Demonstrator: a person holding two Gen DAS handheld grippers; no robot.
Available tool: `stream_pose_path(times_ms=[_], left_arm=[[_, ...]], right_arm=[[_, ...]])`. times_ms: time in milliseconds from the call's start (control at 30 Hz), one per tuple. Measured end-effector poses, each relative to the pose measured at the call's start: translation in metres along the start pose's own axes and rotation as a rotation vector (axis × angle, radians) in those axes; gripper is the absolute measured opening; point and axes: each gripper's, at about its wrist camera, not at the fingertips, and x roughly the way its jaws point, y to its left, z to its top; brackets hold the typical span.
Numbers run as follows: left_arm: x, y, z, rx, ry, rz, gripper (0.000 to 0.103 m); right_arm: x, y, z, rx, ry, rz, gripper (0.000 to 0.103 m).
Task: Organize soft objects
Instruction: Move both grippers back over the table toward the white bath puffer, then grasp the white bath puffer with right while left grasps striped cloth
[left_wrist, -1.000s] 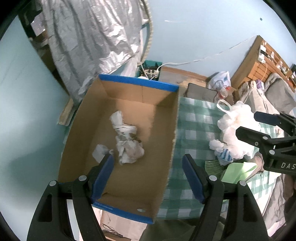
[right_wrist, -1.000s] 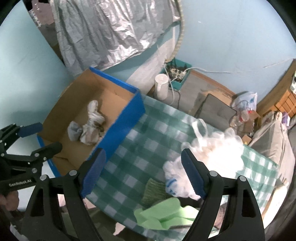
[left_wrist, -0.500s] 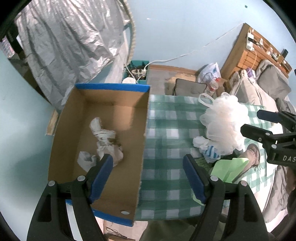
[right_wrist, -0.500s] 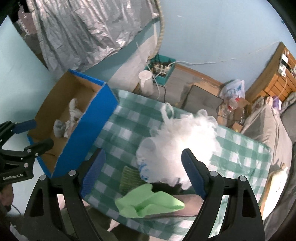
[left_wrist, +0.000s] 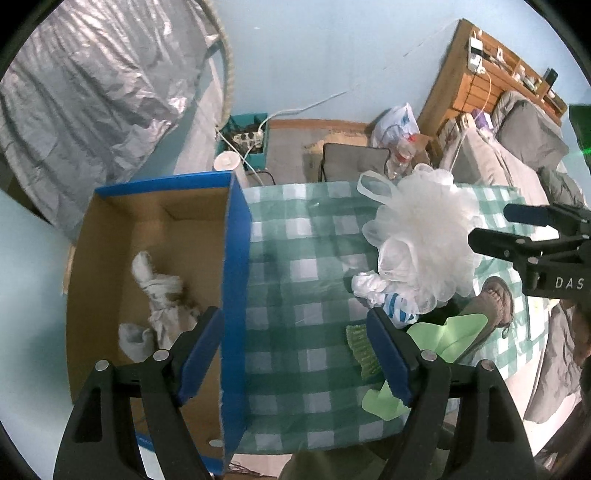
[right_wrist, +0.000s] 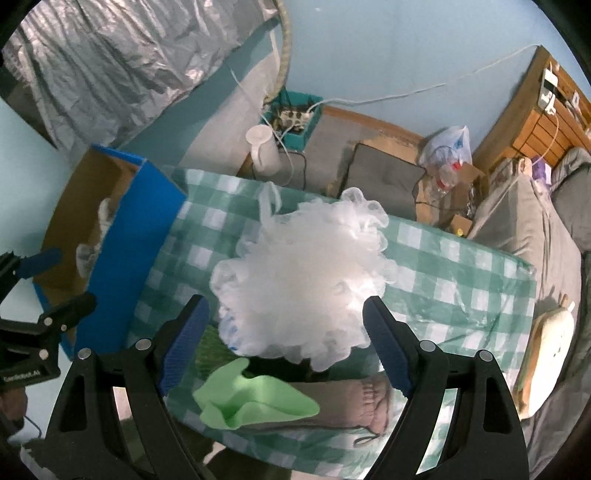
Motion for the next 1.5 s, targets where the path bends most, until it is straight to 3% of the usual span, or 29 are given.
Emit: stream_pose_path(times_ms=[1000, 1433, 1500], left_arm=[[0.083, -0.022, 0.016, -0.029, 0.146, -0.074, 0.080], [0.093, -0.033, 0.014, -0.025, 0.185, -0.093, 0.080], [0.093, -0.035, 0.014, -0.024, 0.189, -0.097, 0.080]], right_arm=[[0.113, -0.019, 0.018, 0.026, 0.185, -0.070, 0.089], [0.143, -0.039, 0.006, 0.095, 0.242, 0.046, 0.091], [0.140, -0.038, 0.004, 0.087, 0.236, 0.066, 0.081]])
